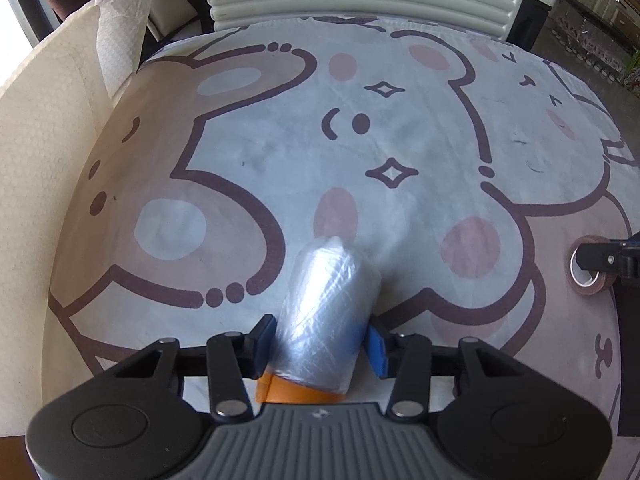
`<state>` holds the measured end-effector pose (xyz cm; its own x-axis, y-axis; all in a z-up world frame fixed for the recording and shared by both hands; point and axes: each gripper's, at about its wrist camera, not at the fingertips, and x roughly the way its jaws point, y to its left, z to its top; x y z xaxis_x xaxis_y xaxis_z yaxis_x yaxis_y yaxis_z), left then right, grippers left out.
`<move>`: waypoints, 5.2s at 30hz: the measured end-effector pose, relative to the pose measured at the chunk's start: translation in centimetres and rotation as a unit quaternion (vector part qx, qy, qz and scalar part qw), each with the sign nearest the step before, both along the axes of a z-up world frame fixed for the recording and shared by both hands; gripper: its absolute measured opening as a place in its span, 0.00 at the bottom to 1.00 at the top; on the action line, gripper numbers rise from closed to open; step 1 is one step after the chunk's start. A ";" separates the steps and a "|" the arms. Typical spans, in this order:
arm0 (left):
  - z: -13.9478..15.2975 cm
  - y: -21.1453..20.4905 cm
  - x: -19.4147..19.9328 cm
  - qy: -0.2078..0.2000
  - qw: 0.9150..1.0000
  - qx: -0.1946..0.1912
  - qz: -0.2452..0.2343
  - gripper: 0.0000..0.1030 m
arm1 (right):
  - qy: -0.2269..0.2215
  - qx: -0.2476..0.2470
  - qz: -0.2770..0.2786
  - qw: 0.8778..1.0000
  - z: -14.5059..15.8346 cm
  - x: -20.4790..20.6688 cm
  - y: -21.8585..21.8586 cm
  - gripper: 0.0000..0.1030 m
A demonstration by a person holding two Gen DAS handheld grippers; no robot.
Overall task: Organize objects
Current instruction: 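Close the left tool on the spool while the right tool closes on the bandage roll, then lift the spool with the left tool toward the box while the right tool carries the roll, then lower the spool into the box with the left tool while the right tool lowers the roll beside it, then open both tools and withdraw them up from the box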
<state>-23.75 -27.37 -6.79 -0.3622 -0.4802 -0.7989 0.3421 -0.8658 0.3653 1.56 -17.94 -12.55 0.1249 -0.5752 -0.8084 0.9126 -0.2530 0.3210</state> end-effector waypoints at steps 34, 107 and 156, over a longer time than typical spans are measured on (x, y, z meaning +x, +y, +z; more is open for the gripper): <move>7.1 6.1 3.7 0.090 0.996 0.000 -0.029 0.44 | 0.000 -0.068 0.002 0.998 5.8 -0.1 6.3 0.25; -3.2 20.8 -3.9 0.126 0.956 0.263 -0.014 0.48 | -0.009 -0.054 -0.087 0.995 -0.4 -13.0 15.8 0.25; 2.4 20.1 -1.5 0.107 0.986 0.058 -0.116 0.61 | -0.024 -0.067 -0.081 0.994 2.0 -10.4 15.2 0.44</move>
